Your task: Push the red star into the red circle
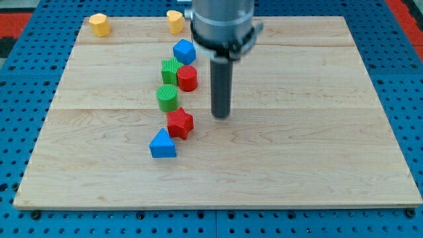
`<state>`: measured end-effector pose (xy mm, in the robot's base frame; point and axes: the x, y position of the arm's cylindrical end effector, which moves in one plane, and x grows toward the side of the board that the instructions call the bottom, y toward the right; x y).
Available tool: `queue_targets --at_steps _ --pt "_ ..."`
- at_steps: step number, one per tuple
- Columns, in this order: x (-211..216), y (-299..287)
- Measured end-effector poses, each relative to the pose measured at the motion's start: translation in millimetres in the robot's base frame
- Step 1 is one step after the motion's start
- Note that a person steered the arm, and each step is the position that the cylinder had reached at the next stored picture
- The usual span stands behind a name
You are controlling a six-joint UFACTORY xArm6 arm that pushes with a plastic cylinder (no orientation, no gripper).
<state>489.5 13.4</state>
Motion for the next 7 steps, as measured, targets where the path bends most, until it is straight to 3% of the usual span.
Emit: queue_targets --at_steps 1,4,7 --pt "34 -40" --pt "-22 -103" --pt "-26 -104"
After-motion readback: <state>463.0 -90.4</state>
